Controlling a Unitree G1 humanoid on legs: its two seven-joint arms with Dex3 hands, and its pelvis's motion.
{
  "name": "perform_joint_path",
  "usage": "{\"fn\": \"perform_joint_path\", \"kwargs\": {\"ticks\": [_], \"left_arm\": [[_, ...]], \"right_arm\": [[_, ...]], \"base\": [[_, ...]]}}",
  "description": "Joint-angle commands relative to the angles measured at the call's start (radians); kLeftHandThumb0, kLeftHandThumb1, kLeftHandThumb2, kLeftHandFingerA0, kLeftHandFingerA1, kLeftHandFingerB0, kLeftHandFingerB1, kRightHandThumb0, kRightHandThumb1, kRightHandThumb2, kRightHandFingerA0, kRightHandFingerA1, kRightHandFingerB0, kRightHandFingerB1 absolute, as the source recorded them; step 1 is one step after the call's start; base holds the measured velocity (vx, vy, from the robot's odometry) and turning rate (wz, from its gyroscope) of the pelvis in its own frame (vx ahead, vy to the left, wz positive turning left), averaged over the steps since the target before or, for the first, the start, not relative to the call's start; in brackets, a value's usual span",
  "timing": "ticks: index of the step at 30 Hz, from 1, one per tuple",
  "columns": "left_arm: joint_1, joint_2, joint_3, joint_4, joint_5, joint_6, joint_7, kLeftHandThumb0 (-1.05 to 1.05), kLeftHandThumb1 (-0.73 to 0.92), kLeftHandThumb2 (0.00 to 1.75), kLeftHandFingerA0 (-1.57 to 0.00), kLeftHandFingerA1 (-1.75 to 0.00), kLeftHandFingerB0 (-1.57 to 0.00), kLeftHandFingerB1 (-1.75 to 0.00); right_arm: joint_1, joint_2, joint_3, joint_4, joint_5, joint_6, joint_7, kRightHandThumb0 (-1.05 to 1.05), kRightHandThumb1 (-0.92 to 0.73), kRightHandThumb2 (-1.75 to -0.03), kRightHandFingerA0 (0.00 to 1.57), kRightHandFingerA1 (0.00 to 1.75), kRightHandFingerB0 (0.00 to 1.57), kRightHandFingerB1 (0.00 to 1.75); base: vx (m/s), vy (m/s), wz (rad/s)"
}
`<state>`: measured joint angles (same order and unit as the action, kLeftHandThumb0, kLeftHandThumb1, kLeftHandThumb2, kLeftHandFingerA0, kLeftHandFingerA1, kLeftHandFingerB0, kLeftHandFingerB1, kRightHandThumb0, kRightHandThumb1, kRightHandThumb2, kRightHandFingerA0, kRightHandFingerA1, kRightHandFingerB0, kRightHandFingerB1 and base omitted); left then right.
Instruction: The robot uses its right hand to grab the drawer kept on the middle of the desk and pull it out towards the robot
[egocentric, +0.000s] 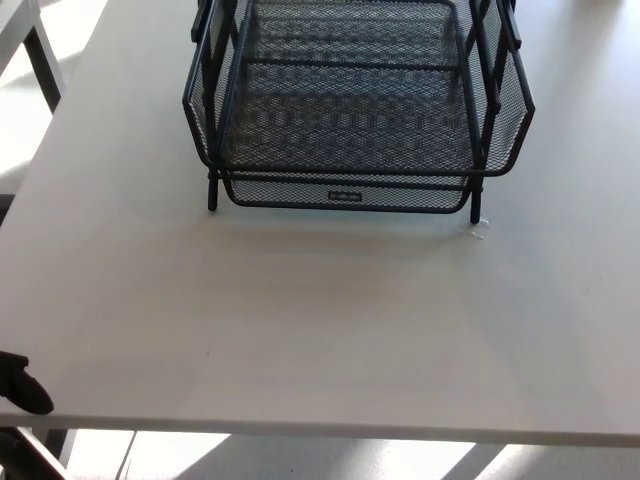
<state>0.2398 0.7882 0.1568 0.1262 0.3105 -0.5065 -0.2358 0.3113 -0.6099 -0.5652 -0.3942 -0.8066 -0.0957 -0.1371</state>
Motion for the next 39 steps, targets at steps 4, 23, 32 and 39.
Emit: {"fn": "perform_joint_path", "kwargs": {"ticks": [4,23,32,39], "left_arm": [[0.008,0.013,0.018,0.012,0.025,-0.028,0.021,-0.30,0.56,0.56,-0.80,-0.86,-0.79,-0.56],[0.014,0.008,0.015,0.016,0.024,-0.019,0.019,-0.30,0.57,0.57,-0.78,-0.84,-0.79,-0.56],[0.018,-0.003,0.011,0.014,0.026,-0.016,0.026,-0.30,0.57,0.57,-0.80,-0.85,-0.80,-0.54],[0.017,-0.004,0.010,0.011,0.021,-0.015,0.027,-0.29,0.56,0.57,-0.80,-0.87,-0.80,-0.56]], "right_arm": [[0.057,0.027,-0.057,0.338,0.071,-0.045,-0.158,-0.76,-0.59,-0.58,0.00,0.44,0.07,0.38],[-0.112,0.033,0.195,1.089,0.068,-0.028,-0.222,-0.71,-0.47,-0.82,0.02,0.46,0.10,0.41],[-0.165,0.068,0.303,1.233,0.097,-0.016,-0.224,-0.75,-0.48,-0.84,0.02,0.52,0.09,0.44],[-0.187,0.076,0.318,1.293,0.233,-0.084,-0.151,-0.70,-0.58,-0.58,0.14,0.56,0.17,0.34]], "base": [[0.00,0.000,0.00],[0.00,0.000,0.00],[0.00,0.000,0.00],[0.00,0.000,0.00]]}}
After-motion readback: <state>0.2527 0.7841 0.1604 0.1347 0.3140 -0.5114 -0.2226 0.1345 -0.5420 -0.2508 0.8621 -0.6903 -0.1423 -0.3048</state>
